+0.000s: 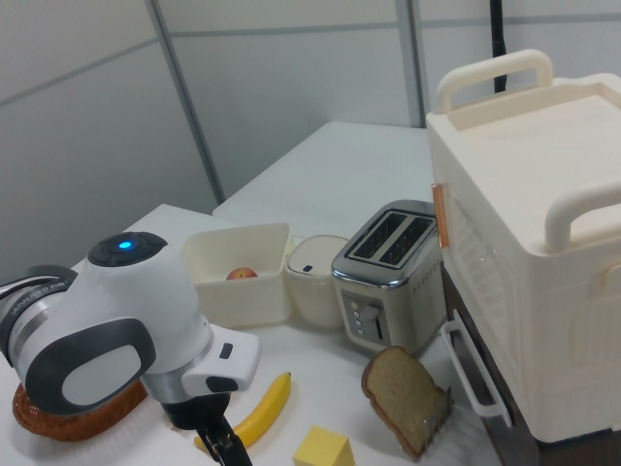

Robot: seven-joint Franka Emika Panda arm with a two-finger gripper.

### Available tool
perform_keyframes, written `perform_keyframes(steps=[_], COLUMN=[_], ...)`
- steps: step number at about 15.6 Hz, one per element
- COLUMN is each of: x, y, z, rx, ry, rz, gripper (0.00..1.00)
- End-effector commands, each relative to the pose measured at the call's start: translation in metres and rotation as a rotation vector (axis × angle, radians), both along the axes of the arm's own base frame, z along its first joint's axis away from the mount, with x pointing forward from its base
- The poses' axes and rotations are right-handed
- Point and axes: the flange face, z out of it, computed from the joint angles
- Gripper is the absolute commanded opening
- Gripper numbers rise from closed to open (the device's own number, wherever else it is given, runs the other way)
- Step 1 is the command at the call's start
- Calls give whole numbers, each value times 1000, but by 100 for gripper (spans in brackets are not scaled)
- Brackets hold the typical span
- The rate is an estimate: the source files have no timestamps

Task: Put the purple cube on a plate
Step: 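Lower the open gripper over the purple cube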

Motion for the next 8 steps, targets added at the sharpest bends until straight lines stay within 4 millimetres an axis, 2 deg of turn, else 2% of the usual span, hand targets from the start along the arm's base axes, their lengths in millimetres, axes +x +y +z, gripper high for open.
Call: perform_keyframes(steps=[1,3,8], x=[13,18,14], y=[4,8,8], z=[-9,-6,0], rx=[-10,-10,-9], ry=[18,28,11], rz=[23,33,32], gripper=[100,100,100])
